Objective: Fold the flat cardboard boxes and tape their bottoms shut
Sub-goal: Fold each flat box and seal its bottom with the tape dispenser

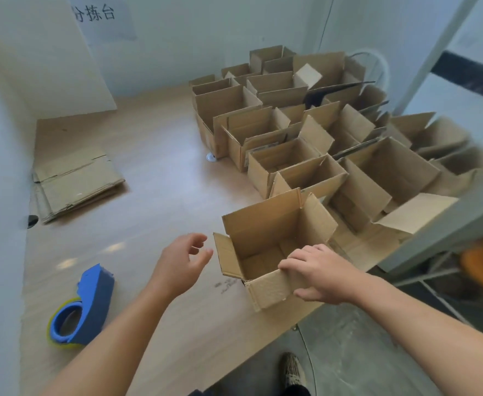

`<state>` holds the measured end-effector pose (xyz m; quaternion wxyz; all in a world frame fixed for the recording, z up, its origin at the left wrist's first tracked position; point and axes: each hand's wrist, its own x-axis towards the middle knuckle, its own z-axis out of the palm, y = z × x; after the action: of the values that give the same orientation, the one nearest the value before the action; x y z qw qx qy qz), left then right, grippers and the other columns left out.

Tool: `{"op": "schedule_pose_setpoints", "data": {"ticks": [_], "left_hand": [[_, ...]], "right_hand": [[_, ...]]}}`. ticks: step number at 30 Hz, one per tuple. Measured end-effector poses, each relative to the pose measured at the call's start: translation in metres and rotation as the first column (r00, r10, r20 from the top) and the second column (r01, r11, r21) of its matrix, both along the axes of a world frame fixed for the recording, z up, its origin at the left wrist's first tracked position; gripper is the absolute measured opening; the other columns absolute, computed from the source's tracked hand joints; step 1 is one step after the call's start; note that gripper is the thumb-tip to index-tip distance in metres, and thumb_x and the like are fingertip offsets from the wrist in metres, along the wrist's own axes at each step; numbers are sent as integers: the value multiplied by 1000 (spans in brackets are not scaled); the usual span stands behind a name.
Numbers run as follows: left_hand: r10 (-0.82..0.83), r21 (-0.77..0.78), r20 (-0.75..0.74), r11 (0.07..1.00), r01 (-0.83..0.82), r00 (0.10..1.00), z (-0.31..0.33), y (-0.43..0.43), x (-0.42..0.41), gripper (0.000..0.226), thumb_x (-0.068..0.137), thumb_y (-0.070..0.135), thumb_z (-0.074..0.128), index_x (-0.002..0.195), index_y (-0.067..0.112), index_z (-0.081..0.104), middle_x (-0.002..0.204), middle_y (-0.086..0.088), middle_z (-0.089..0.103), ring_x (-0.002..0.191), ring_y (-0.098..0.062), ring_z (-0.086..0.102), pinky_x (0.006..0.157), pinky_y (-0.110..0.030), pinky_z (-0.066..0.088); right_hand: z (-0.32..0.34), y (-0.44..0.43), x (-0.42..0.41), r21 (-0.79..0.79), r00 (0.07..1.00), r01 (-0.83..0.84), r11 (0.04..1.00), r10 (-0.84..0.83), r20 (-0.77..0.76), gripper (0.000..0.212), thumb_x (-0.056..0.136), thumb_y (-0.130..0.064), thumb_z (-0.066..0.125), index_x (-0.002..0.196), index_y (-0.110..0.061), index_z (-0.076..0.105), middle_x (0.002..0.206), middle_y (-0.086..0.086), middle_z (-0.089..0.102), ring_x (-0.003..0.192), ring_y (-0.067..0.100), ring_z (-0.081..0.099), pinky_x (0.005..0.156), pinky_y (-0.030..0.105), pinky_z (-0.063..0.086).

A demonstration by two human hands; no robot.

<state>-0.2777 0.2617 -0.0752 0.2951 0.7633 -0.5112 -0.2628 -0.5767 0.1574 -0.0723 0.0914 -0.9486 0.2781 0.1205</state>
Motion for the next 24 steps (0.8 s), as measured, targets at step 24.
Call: {"op": "schedule_pose_setpoints", "data": {"ticks": [24], "left_hand": [[-202, 247, 485, 965, 88, 851, 21, -102, -162, 38, 98, 42, 47, 134, 31, 52, 128, 11, 56, 114, -12, 55, 89, -28, 45]], "right_hand": [[2, -134, -157, 75, 999, 2, 997, 2, -52, 60, 92, -50, 60, 144, -34, 37, 143, -9, 46, 129, 16, 42, 116, 36, 28]]}}
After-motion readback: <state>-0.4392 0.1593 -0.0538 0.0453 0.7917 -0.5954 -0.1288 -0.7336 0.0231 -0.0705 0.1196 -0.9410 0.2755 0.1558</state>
